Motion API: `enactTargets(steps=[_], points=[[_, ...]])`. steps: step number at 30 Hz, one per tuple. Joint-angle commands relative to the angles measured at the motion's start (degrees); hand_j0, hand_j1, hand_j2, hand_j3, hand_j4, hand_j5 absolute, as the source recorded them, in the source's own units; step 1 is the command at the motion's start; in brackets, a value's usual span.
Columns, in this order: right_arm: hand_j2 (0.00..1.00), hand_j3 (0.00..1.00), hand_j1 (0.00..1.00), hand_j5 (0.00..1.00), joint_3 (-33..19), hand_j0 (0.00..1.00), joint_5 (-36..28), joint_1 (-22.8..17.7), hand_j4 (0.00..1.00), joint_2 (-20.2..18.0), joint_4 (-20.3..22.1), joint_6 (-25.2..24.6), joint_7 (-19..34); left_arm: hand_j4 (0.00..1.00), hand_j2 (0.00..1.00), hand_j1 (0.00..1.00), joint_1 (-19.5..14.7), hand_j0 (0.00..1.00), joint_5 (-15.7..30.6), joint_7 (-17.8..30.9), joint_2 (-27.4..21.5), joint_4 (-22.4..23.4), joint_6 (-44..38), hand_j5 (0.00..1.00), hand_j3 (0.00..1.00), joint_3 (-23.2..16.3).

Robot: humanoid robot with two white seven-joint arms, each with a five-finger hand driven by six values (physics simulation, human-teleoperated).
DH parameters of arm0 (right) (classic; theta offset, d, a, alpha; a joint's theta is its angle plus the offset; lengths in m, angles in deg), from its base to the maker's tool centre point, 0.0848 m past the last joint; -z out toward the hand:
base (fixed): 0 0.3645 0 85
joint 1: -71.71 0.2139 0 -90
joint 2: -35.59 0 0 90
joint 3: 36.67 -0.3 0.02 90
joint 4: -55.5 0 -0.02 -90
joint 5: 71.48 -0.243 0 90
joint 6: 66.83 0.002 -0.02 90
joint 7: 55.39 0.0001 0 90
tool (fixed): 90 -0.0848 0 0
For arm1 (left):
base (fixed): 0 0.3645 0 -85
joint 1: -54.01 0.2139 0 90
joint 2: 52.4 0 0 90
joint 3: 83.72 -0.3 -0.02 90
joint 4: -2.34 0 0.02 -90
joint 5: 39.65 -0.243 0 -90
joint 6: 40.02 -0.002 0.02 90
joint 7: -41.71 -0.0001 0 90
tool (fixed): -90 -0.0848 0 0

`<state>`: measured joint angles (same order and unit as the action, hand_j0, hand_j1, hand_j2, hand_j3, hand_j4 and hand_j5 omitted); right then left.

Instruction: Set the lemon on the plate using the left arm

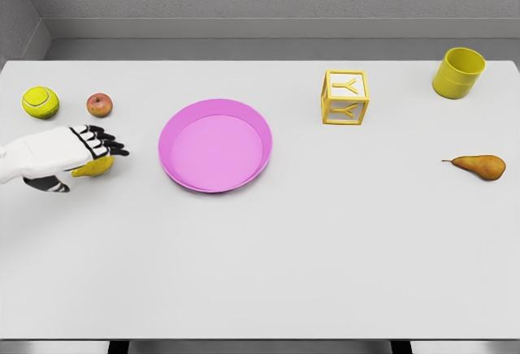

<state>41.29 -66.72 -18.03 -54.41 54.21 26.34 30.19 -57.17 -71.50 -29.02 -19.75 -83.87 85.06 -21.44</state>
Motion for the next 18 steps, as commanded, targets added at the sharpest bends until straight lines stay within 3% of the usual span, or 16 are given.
enactTargets(steps=[1,3,7,18], points=[[1.0,1.0,1.0,1.0,0.0,1.0,-0.01,0.0,1.0,0.0,-0.03,-0.01,0.02,1.0,1.0,1.0,0.0,1.0,-1.02,0.32,1.02,0.51,-0.08,1.0,1.0,-0.06],[1.0,1.0,1.0,1.0,0.0,1.0,-0.01,0.0,1.0,0.0,-0.03,-0.01,0.02,1.0,1.0,1.0,0.0,1.0,-1.11,0.32,1.37,0.51,-0.08,1.0,1.0,-0.15],[1.0,1.0,1.0,1.0,0.0,1.0,-0.01,0.0,1.0,0.0,-0.03,0.08,0.02,1.0,1.0,1.0,-0.53,1.0,-1.29,0.5,2.07,5.52,-0.08,1.0,1.0,0.47],[1.0,1.0,1.0,1.0,0.0,1.0,-0.01,0.0,1.0,0.0,-0.03,0.08,0.02,1.0,1.0,1.0,-2.11,1.0,-1.2,0.85,5.5,5.88,-0.08,1.0,1.0,0.12]])
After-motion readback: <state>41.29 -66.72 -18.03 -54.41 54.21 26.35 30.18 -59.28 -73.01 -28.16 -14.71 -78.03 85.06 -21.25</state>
